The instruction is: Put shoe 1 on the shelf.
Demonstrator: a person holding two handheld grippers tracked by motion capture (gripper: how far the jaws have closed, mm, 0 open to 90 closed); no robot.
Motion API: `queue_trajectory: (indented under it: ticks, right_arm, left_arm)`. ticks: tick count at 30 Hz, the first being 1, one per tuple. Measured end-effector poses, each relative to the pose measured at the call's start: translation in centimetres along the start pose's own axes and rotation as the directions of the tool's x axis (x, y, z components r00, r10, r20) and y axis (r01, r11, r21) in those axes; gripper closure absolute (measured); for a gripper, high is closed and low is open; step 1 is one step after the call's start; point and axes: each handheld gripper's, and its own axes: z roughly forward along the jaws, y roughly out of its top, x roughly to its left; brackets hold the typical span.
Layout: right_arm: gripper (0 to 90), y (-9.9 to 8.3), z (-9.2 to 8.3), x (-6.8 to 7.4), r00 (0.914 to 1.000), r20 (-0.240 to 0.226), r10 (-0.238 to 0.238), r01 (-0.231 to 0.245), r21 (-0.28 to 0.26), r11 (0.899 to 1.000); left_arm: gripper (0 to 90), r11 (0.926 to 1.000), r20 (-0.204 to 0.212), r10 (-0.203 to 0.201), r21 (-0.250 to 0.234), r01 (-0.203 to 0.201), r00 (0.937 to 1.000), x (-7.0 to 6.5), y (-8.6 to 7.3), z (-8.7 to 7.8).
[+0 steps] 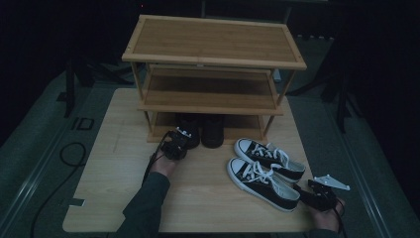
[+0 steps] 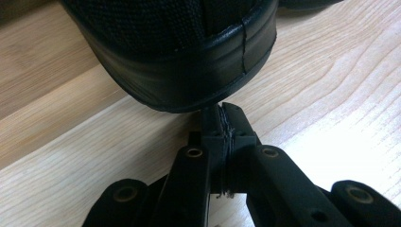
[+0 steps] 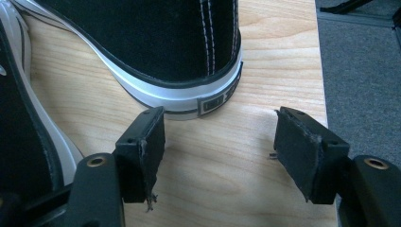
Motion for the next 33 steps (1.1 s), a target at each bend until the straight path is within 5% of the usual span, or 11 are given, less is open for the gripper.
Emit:
queue_trajectory:
  ticks: [10, 15, 20, 33]
  right_arm:
    - [34.0, 0.0, 0.0, 0.0, 1.0000, 0.000, 0.001, -0.001, 0.001, 1.000]
    - [34.0, 0.0, 0.0, 0.0, 1.0000, 0.000, 0.002, -0.002, 0.001, 1.000]
    - [34.2, 0.0, 0.0, 0.0, 1.0000, 0.001, -0.002, 0.002, 0.000, 1.000]
    - [34.1, 0.0, 0.0, 0.0, 1.0000, 0.003, -0.003, 0.003, 0.000, 1.000]
  left_arm:
    - [88.7, 0.9999, -0.003, -0.010, 0.008, 0.010, 0.9999, 0.2, 0.6, 0.4]
    - [74.9, 1.0000, 0.020, 0.003, 0.000, -0.003, 0.9998, 0.1, 0.3, 0.3]
    - [65.2, 0.9999, 0.031, -0.009, -0.014, 0.010, 0.9995, 0.7, -0.4, -0.4]
    - [57.5, 0.9963, 0.027, -0.058, -0.062, 0.060, 0.9980, 2.3, -3.0, -1.8]
